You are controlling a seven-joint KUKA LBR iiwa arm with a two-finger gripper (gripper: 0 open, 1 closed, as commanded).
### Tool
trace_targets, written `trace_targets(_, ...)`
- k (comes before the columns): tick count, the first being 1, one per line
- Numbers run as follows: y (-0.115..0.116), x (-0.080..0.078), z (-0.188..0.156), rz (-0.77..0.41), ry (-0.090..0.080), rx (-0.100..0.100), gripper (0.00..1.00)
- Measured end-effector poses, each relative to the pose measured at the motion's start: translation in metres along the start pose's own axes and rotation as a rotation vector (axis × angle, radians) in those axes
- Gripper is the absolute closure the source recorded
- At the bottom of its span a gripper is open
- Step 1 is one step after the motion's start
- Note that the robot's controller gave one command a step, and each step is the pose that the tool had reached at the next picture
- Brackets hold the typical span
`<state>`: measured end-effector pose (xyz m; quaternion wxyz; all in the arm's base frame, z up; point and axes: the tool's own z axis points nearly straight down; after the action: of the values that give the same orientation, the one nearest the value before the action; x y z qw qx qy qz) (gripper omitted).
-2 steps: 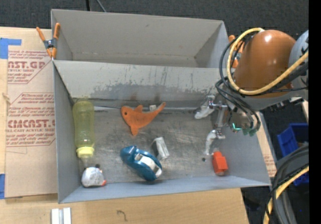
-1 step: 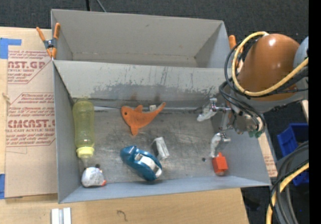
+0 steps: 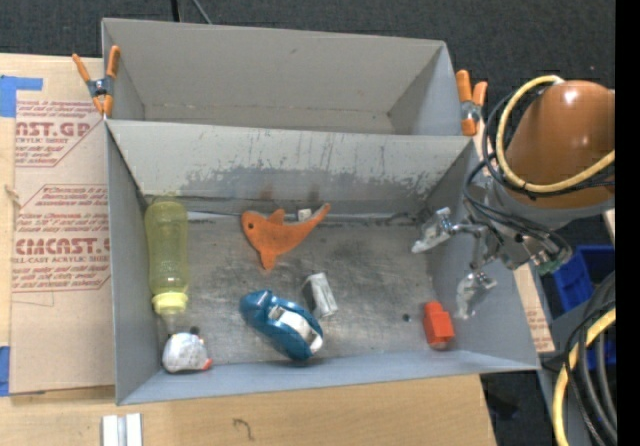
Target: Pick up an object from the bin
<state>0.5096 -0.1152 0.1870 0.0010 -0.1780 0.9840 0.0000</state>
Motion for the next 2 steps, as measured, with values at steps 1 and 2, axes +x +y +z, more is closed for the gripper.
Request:
trace_targets(1,-0.024,0.011,0.037,-0.041,-0.002,0.002,0.00)
trace_targets(2,-0.030,0.012,0.067,-0.240,0.001,-0.001,0.00)
